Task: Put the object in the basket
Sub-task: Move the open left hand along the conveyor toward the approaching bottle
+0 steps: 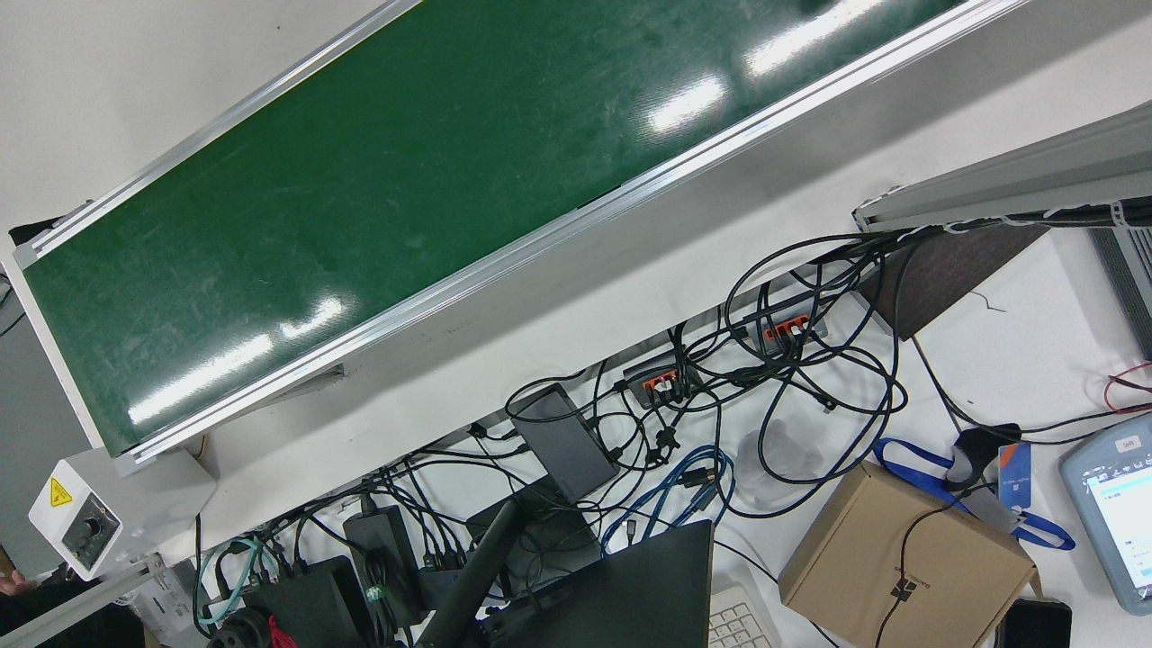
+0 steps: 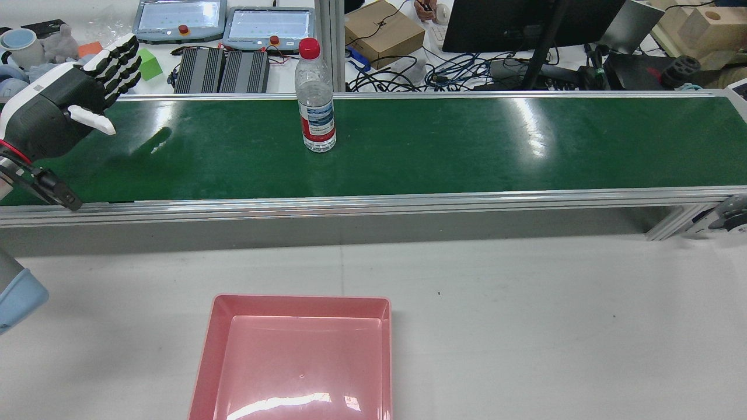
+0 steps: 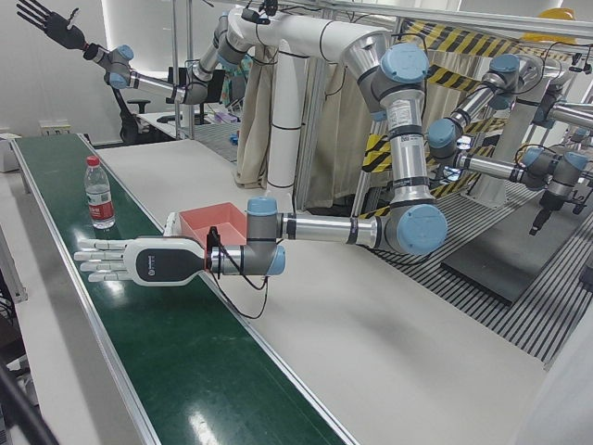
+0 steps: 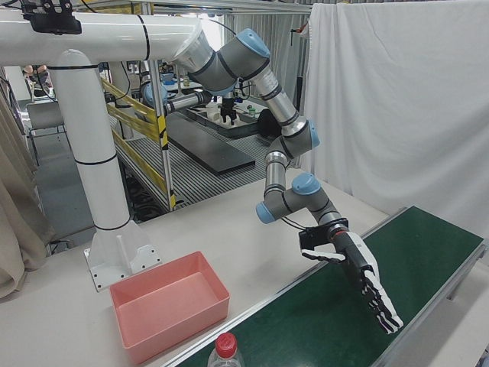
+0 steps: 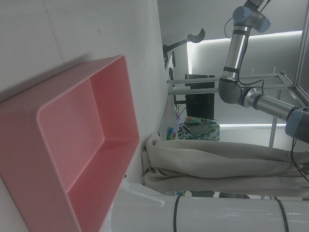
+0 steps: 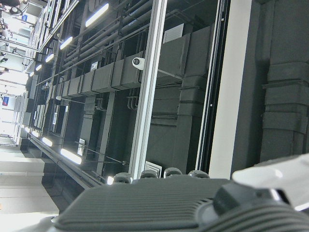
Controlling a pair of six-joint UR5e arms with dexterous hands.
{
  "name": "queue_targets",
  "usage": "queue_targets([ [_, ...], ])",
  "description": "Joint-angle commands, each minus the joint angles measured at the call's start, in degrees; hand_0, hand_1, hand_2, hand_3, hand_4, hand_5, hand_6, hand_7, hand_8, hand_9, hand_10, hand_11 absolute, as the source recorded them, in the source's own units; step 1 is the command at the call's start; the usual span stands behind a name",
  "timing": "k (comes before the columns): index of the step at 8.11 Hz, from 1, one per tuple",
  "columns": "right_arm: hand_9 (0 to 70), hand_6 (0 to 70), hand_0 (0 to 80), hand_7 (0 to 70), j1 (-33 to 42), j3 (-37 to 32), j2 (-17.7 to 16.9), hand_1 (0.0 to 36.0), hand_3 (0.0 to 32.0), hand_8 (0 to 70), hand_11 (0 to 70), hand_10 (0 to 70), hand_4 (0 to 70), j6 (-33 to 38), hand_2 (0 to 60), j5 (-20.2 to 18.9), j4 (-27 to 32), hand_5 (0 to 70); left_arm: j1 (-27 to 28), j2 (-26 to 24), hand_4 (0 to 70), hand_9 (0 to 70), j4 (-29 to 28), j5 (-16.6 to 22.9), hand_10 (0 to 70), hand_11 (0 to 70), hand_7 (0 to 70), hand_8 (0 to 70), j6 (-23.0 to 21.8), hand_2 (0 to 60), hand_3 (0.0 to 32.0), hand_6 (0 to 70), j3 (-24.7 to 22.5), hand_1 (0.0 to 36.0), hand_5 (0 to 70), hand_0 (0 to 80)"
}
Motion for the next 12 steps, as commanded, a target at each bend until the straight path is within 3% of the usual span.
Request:
queue_targets([
  [1, 0.0, 0.0, 0.0, 0.0, 0.0, 0.0, 0.0, 0.0, 0.0, 0.0, 0.0, 0.0, 0.0, 0.0, 0.0, 0.0, 0.0, 0.0, 0.5, -0.1, 0.0, 1.0, 0.0, -1.3, 0.9, 2.5, 0.0, 0.6, 0.0, 0.0, 3.8, 0.0, -0.3, 1.0, 6.9, 50.7],
  [5, 0.0, 0.0, 0.0, 0.0, 0.0, 0.0, 0.0, 0.0, 0.0, 0.0, 0.0, 0.0, 0.0, 0.0, 0.0, 0.0, 0.0, 0.0, 1.2, -4.4, 0.0, 0.5, 5.2, -1.2, 0.5, 2.0, 0.0, 0.2, 0.3, 0.0, 4.0, 0.0, -0.3, 1.4, 7.0, 51.7],
  [10, 0.0, 0.0, 0.0, 0.0, 0.0, 0.0, 0.0, 0.0, 0.0, 0.0, 0.0, 0.0, 0.0, 0.0, 0.0, 0.0, 0.0, 0.0, 2.3, -6.0, 0.0, 0.3, 6.1, -1.3, 0.6, 2.3, 0.0, 0.0, 3.3, 0.0, 5.2, 0.0, -0.4, 2.0, 6.3, 52.4],
  [12, 0.0, 0.0, 0.0, 0.0, 0.0, 0.0, 0.0, 0.0, 0.0, 0.0, 0.0, 0.0, 0.0, 0.0, 0.0, 0.0, 0.0, 0.0, 4.2, -7.0, 0.0, 1.4, 6.4, -1.2, 1.5, 3.5, 0.0, 1.7, 4.0, 0.0, 4.2, 0.0, -0.1, 2.2, 7.3, 52.9],
])
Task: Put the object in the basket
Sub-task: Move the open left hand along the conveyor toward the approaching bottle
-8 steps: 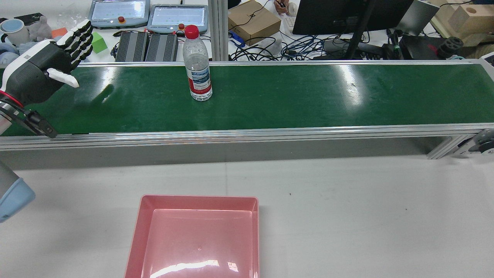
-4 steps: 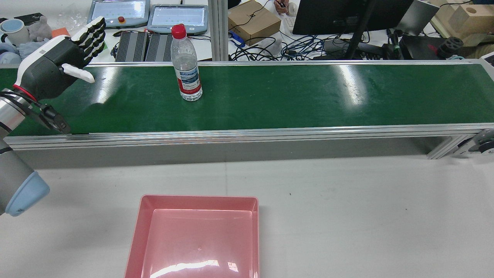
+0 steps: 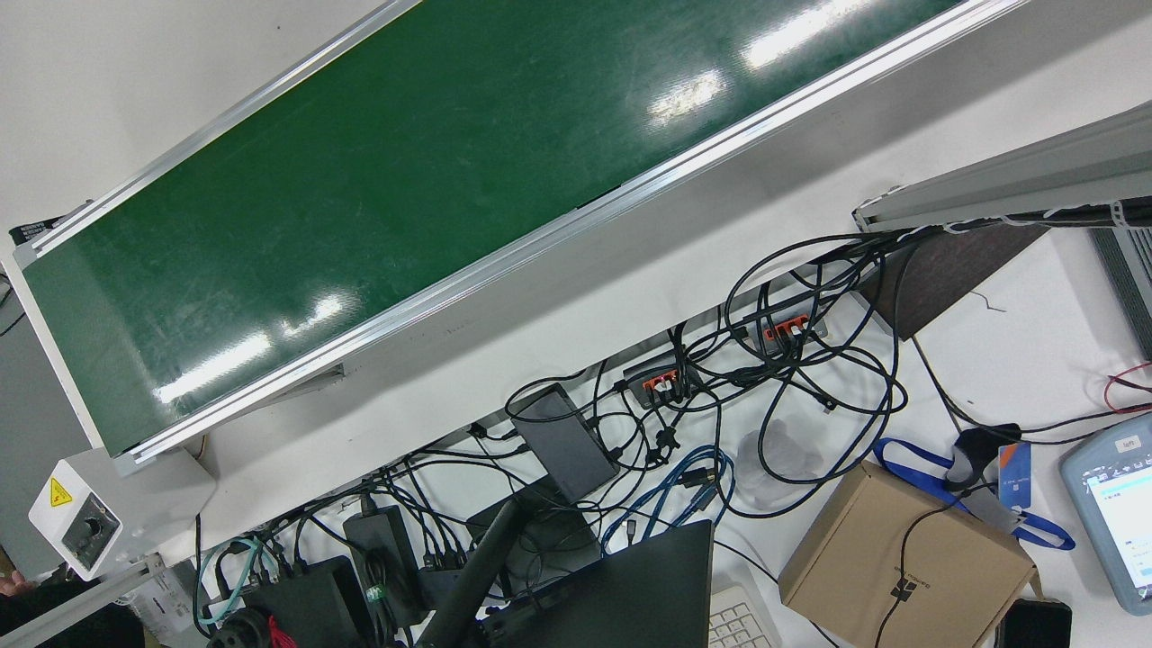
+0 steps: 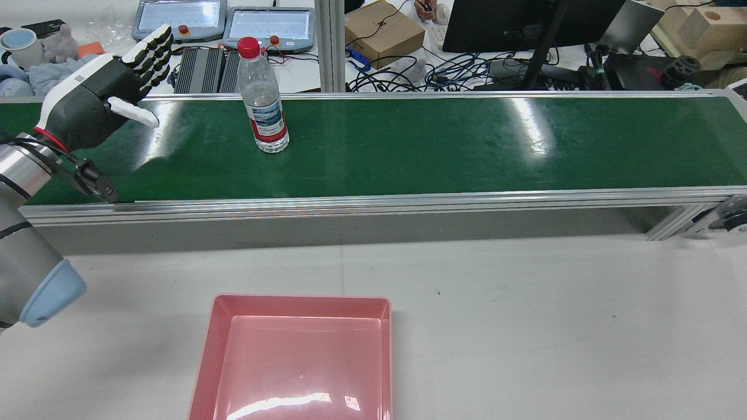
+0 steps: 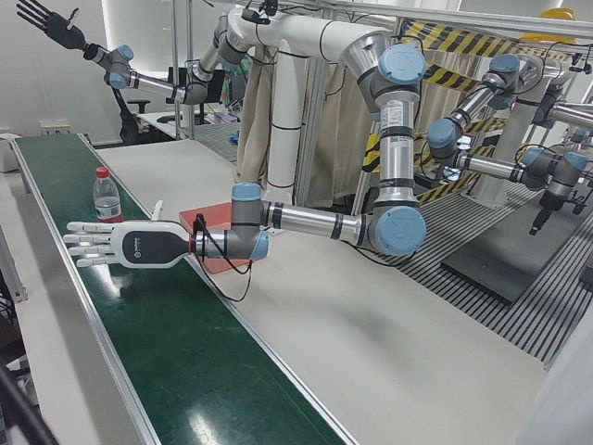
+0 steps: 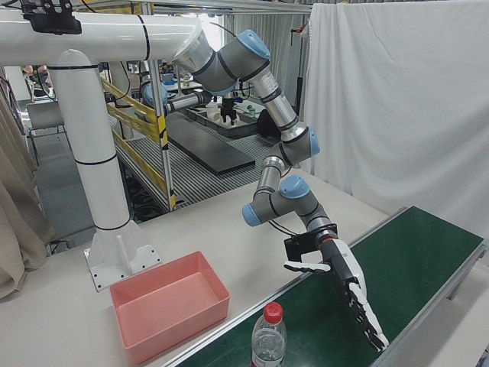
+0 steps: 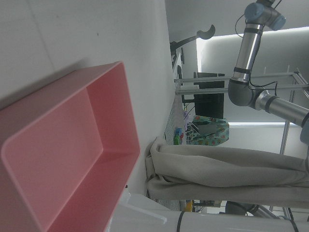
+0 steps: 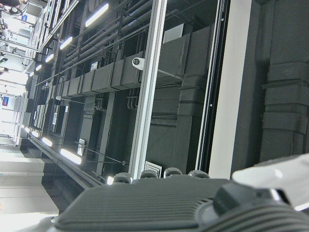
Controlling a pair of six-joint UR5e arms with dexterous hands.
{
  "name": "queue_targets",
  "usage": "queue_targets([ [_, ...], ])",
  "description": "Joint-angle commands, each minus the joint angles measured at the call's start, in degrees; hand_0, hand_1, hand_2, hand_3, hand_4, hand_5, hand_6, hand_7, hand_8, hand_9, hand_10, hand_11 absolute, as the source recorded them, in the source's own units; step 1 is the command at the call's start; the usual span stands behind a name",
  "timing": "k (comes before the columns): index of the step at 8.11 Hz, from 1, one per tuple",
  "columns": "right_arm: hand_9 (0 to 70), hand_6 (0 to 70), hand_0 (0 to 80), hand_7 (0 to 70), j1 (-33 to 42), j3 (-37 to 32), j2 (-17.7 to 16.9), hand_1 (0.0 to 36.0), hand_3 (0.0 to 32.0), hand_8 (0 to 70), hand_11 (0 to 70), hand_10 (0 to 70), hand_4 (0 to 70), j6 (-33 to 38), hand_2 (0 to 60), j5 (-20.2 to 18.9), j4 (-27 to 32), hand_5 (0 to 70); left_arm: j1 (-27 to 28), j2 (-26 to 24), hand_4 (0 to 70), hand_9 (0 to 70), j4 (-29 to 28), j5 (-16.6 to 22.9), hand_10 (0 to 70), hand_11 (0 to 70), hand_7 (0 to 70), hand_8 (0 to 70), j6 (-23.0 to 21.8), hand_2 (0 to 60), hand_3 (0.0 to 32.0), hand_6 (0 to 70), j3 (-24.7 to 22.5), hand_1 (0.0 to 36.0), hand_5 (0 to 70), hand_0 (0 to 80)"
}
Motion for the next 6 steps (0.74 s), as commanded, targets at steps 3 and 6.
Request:
queue_targets([
  [3, 0.0, 0.0, 0.0, 0.0, 0.0, 0.0, 0.0, 0.0, 0.0, 0.0, 0.0, 0.0, 0.0, 0.0, 0.0, 0.0, 0.0, 0.0, 1.9, -3.7, 0.1, 2.4, 0.4, 0.2, 1.4, 3.3, 0.0, 2.2, 0.6, 0.0, 2.8, 0.0, 0.6, 3.0, 8.0, 52.6],
  [6, 0.0, 0.0, 0.0, 0.0, 0.0, 0.0, 0.0, 0.0, 0.0, 0.0, 0.0, 0.0, 0.0, 0.0, 0.0, 0.0, 0.0, 0.0, 2.6, -4.0, 1.4, 2.5, 0.5, 0.2, 0.6, 2.2, 0.0, 2.1, 0.7, 0.0, 1.4, 0.0, 1.8, 3.6, 8.3, 52.9],
])
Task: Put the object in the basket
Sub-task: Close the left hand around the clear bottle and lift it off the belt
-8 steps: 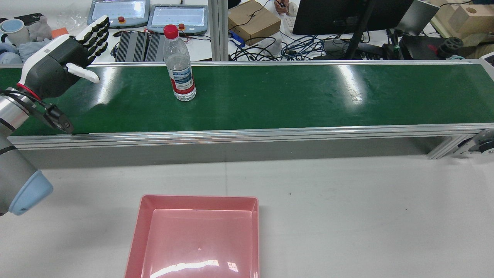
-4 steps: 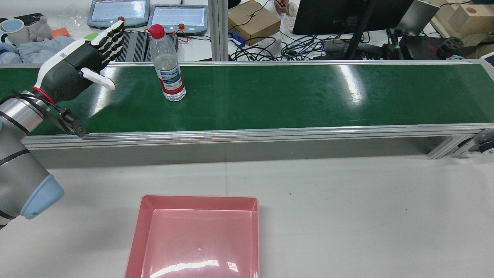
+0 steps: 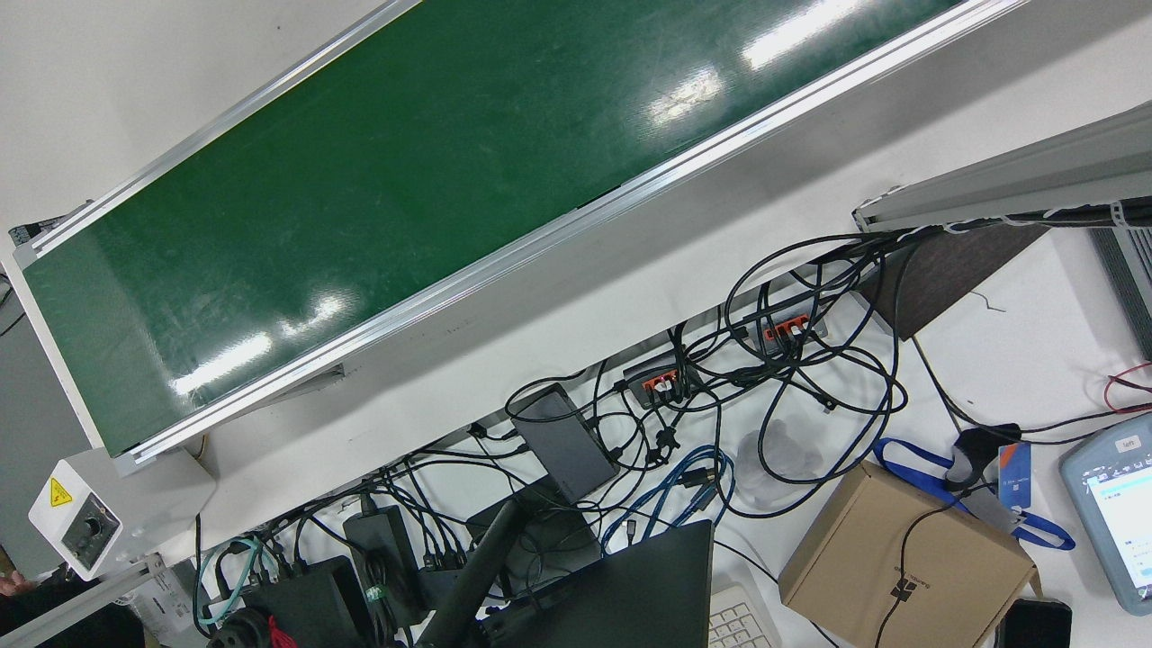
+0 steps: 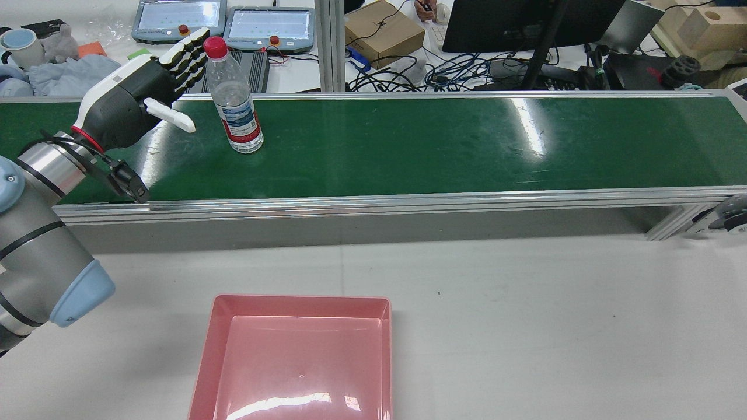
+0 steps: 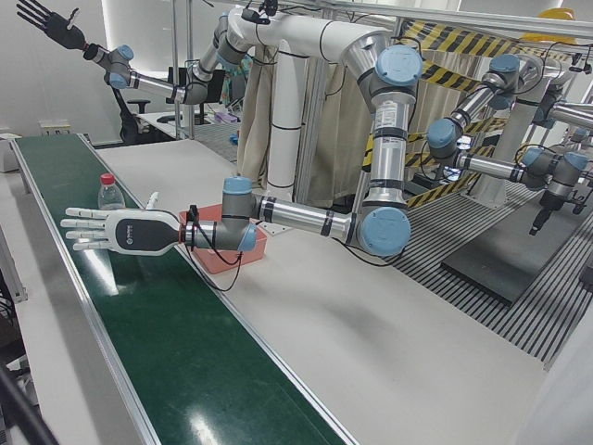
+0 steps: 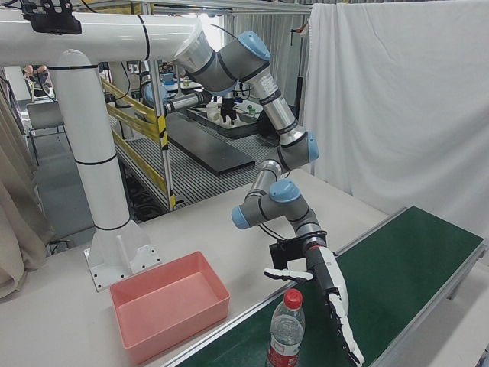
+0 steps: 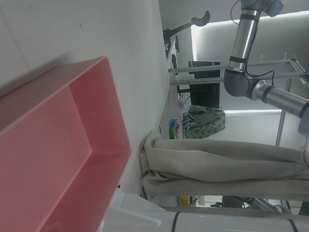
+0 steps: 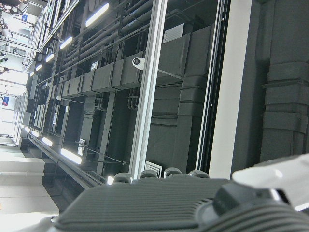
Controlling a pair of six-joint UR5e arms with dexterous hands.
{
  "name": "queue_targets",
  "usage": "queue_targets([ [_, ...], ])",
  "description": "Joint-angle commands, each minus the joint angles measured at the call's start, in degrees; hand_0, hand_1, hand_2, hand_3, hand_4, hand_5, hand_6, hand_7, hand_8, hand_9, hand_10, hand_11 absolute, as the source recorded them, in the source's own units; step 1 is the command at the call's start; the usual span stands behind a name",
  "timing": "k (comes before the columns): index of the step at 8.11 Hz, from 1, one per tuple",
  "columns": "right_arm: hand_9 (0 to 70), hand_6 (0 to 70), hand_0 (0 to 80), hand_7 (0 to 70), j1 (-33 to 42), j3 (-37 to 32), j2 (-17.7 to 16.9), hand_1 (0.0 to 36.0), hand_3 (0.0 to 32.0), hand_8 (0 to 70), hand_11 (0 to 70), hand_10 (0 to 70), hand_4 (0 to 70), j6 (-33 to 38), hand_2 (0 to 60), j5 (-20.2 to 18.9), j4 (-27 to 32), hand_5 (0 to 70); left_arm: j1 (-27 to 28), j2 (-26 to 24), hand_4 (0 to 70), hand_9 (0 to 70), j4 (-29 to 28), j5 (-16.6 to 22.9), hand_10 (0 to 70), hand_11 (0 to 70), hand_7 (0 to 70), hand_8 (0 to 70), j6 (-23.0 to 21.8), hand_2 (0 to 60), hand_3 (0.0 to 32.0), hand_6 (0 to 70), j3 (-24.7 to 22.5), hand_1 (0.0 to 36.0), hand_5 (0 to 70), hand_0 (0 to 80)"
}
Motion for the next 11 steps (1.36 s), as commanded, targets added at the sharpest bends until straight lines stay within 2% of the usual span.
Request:
queue_targets([
  [1, 0.0, 0.0, 0.0, 0.0, 0.0, 0.0, 0.0, 0.0, 0.0, 0.0, 0.0, 0.0, 0.0, 0.0, 0.0, 0.0, 0.1, 0.0, 0.3, -0.3, 1.4, 2.6, 0.0, -0.1, 0.7, 2.3, 0.0, 2.2, 0.1, 0.0, 1.0, 0.1, 1.6, 3.5, 8.5, 52.6],
  [3, 0.0, 0.0, 0.0, 0.0, 0.0, 0.0, 0.0, 0.0, 0.0, 0.0, 0.0, 0.0, 0.0, 0.0, 0.0, 0.0, 0.1, 0.0, 0.3, -0.5, 0.0, 2.4, -0.1, 0.0, 0.1, 1.4, 0.0, 1.0, 0.1, 0.0, 1.6, 0.0, 1.8, 3.8, 8.3, 52.7],
  [4, 0.0, 0.0, 0.0, 0.0, 0.0, 0.0, 0.0, 0.0, 0.0, 0.0, 0.0, 0.0, 0.0, 0.0, 0.0, 0.0, 0.1, 0.0, 0.3, -0.8, 0.0, 3.0, 0.0, 0.3, 0.3, 1.8, 0.0, 1.5, 0.1, 0.0, 0.6, 0.0, 1.5, 4.2, 9.5, 53.0],
  [5, 0.0, 0.0, 0.0, 0.0, 0.0, 0.0, 0.0, 0.0, 0.0, 0.0, 0.0, 0.0, 0.0, 0.0, 0.0, 0.0, 0.0, 0.0, 0.2, -1.5, 0.0, 6.9, 0.3, 0.6, 2.6, 5.2, 0.0, 4.3, -0.2, 0.0, 0.0, 0.3, 1.5, 5.3, 14.3, 53.9],
  [6, 0.0, 0.0, 0.0, 0.0, 0.0, 0.0, 0.0, 0.0, 0.0, 0.0, 0.0, 0.0, 0.0, 0.0, 0.0, 0.0, 0.0, 0.0, 0.2, -2.3, 0.0, 11.0, 2.1, 0.5, 7.0, 12.0, 0.7, 7.1, 0.0, 0.0, 0.0, 2.1, 1.8, 8.3, 23.7, 56.3],
  [7, 0.0, 0.0, 0.0, 0.0, 0.0, 0.0, 0.0, 0.0, 0.0, 0.0, 0.0, 0.0, 0.0, 0.0, 0.0, 0.0, 0.1, 0.0, -0.6, -2.7, 21.4, 24.6, 3.9, 0.3, 34.4, 51.2, 14.7, 16.0, 0.1, 0.0, 0.0, 8.5, 1.8, 21.5, 42.2, 71.4],
  [8, 0.0, 0.0, 0.0, 0.0, 0.0, 0.0, 0.0, 0.0, 0.0, 0.0, 0.0, 0.0, 0.0, 0.0, 0.0, 0.0, 0.1, 0.0, -1.7, -3.2, 66.3, 70.0, 6.5, 0.3, 70.0, 70.0, 65.8, 65.1, 0.2, 4.2, 0.0, 60.9, 1.3, 18.0, 70.0, 79.1],
  [9, 0.0, 0.0, 0.0, 0.0, 0.0, 0.0, 0.0, 0.0, 0.0, 0.0, 0.0, 0.0, 0.0, 0.0, 0.0, 0.0, 0.1, 0.0, -1.9, -3.6, 64.3, 70.0, 7.4, 0.3, 70.0, 70.0, 70.0, 70.0, 0.3, 15.4, 0.0, 70.0, 1.4, 15.8, 70.0, 71.4],
  [10, 0.0, 0.0, 0.0, 0.0, 0.0, 0.0, 0.0, 0.0, 0.0, 0.0, 0.0, 0.0, 0.0, 0.0, 0.0, 0.0, 0.1, 0.0, -2.5, -3.7, 64.2, 70.0, 7.5, 0.3, 70.0, 70.0, 70.0, 70.0, 0.3, 30.7, 0.0, 70.0, 1.1, 17.3, 70.0, 69.2],
  [11, 0.0, 0.0, 0.0, 0.0, 0.0, 0.0, 0.0, 0.0, 0.0, 0.0, 0.0, 0.0, 0.0, 0.0, 0.0, 0.0, 0.1, 0.0, -2.4, -3.9, 63.0, 70.0, 7.6, 0.4, 70.0, 70.0, 70.0, 70.0, 0.3, 33.2, 0.0, 70.0, 0.9, 17.9, 70.0, 69.0],
])
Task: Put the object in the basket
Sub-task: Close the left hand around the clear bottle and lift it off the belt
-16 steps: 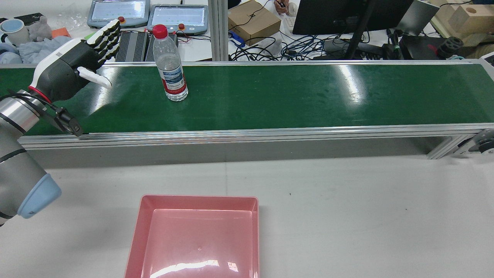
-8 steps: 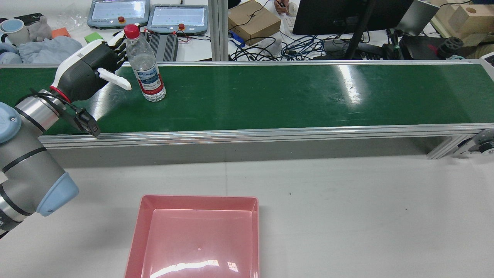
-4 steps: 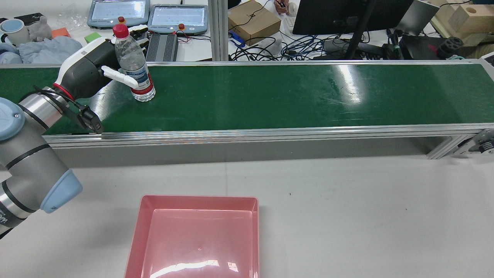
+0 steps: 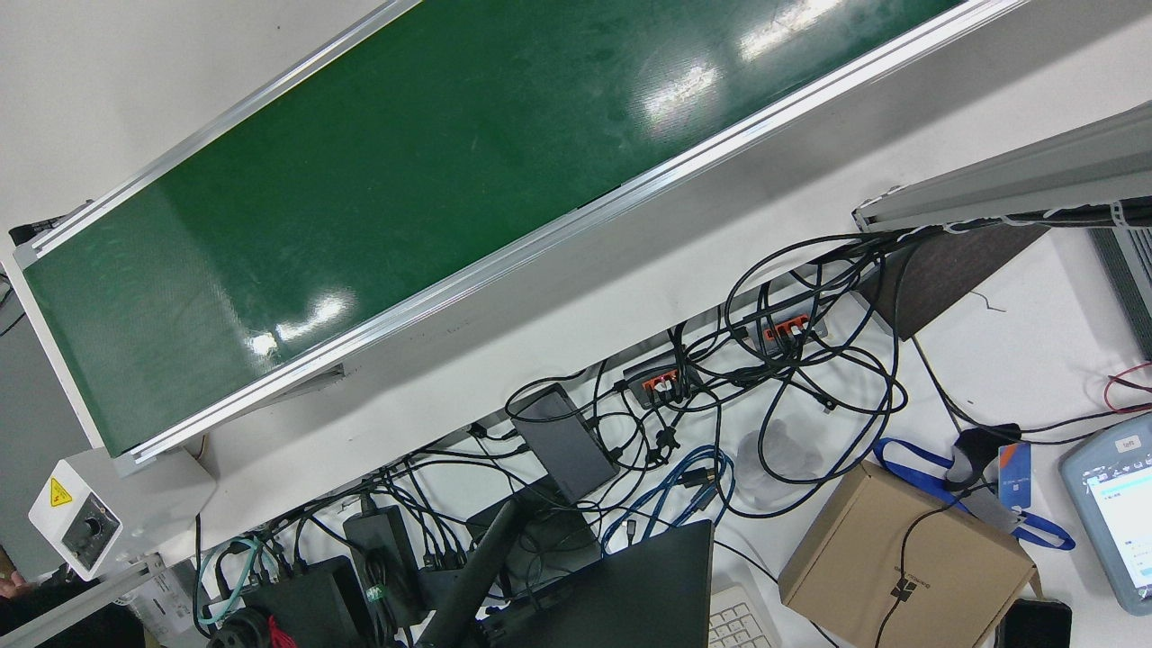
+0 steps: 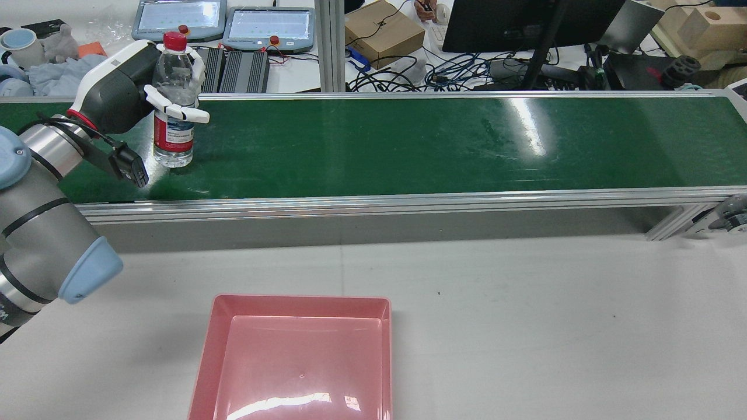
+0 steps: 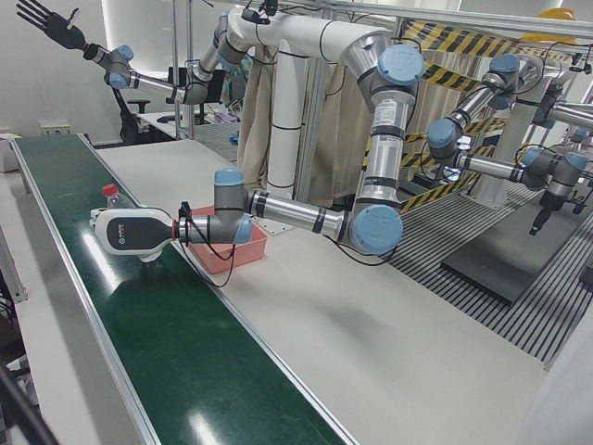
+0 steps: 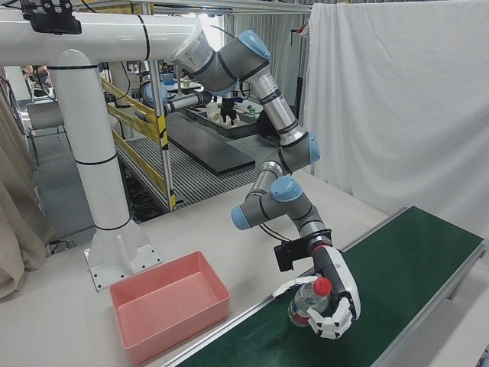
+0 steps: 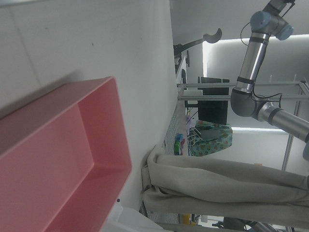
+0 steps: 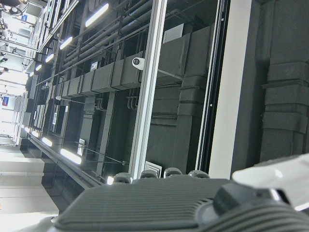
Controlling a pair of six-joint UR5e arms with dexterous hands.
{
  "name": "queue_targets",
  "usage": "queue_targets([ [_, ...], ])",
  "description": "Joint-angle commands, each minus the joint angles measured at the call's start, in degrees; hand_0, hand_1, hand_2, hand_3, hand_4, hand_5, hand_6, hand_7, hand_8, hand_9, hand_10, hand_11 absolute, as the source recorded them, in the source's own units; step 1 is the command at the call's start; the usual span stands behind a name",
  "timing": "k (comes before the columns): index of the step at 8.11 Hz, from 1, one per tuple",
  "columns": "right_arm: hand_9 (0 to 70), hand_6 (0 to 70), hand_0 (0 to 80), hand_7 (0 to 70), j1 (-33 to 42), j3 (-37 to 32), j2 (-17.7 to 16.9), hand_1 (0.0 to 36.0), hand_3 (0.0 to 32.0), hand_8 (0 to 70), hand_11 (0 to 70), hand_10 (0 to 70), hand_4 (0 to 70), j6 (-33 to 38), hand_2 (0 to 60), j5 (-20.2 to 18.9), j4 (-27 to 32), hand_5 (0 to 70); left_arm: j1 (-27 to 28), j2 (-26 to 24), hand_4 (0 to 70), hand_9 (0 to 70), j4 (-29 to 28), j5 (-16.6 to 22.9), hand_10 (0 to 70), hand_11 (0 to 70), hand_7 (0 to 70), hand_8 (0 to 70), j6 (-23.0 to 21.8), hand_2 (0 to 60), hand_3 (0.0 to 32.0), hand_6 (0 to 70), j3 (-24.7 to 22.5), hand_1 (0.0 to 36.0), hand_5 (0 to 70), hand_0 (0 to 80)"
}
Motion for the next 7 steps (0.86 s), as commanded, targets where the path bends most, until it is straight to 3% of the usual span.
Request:
queue_targets([
  [1, 0.0, 0.0, 0.0, 0.0, 0.0, 0.0, 0.0, 0.0, 0.0, 0.0, 0.0, 0.0, 0.0, 0.0, 0.0, 0.0, 0.0, 0.0, -0.6, -1.0, 62.7, 70.0, 1.3, 0.1, 70.0, 70.0, 70.0, 70.0, 0.0, 40.9, 0.0, 70.0, -0.9, 18.7, 70.0, 65.2],
  [2, 0.0, 0.0, 0.0, 0.0, 0.0, 0.0, 0.0, 0.0, 0.0, 0.0, 0.0, 0.0, 0.0, 0.0, 0.0, 0.0, -0.1, 0.0, -0.5, -0.9, 62.2, 70.0, 2.3, 0.2, 70.0, 70.0, 70.0, 70.0, -0.1, 45.7, 0.0, 70.0, -3.5, 19.4, 70.0, 64.1],
  [3, 0.0, 0.0, 0.0, 0.0, 0.0, 0.0, 0.0, 0.0, 0.0, 0.0, 0.0, 0.0, 0.0, 0.0, 0.0, 0.0, 0.0, 0.0, -0.4, -0.6, 58.9, 70.0, 3.7, 0.2, 70.0, 70.0, 70.0, 70.0, -0.2, 46.8, 0.0, 70.0, -7.4, 19.3, 70.0, 63.0],
  [6, 0.0, 0.0, 0.0, 0.0, 0.0, 0.0, 0.0, 0.0, 0.0, 0.0, 0.0, 0.0, 0.0, 0.0, 0.0, 0.0, -0.1, 0.0, 0.5, 1.2, 52.5, 70.0, 10.1, 0.2, 70.0, 70.0, 70.0, 70.0, -0.3, 49.7, 0.0, 70.0, -23.9, 19.4, 70.0, 60.8],
  [7, 0.0, 0.0, 0.0, 0.0, 0.0, 0.0, 0.0, 0.0, 0.0, 0.0, 0.0, 0.0, 0.0, 0.0, 0.0, 0.0, 0.0, 0.0, 3.4, 3.2, 48.9, 70.0, 11.6, -0.1, 70.0, 70.0, 70.0, 70.0, 0.0, 47.4, 0.0, 70.0, -29.4, 18.5, 70.0, 59.9],
])
